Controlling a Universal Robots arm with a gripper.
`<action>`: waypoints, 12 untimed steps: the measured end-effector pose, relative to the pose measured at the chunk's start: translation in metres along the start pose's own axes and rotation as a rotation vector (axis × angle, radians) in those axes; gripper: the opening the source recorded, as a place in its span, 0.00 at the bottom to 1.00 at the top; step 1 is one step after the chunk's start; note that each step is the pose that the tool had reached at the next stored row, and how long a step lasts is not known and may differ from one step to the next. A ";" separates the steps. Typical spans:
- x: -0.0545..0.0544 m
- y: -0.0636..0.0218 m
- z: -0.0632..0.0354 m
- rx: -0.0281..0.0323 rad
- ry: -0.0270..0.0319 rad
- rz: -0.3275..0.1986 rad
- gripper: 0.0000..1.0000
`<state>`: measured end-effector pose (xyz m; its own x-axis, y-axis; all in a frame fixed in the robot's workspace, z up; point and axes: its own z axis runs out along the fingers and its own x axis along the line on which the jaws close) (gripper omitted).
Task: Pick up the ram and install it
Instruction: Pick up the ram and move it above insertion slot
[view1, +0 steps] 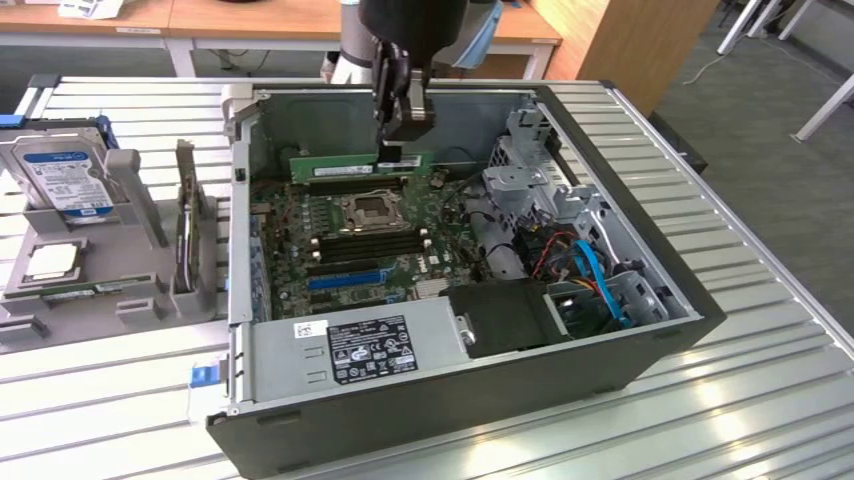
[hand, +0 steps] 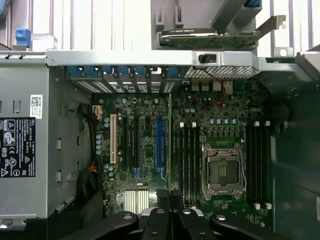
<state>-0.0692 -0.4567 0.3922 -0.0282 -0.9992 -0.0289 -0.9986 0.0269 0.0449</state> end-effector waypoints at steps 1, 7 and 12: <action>0.000 -0.0017 0.0000 0.0000 -0.0001 0.000 0.12; 0.000 -0.0100 -0.0004 0.0001 -0.0001 0.000 0.12; 0.000 -0.0171 -0.0007 0.0000 -0.0001 0.000 0.12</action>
<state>-0.0521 -0.4568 0.3922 -0.0282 -0.9992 -0.0289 -0.9986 0.0269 0.0448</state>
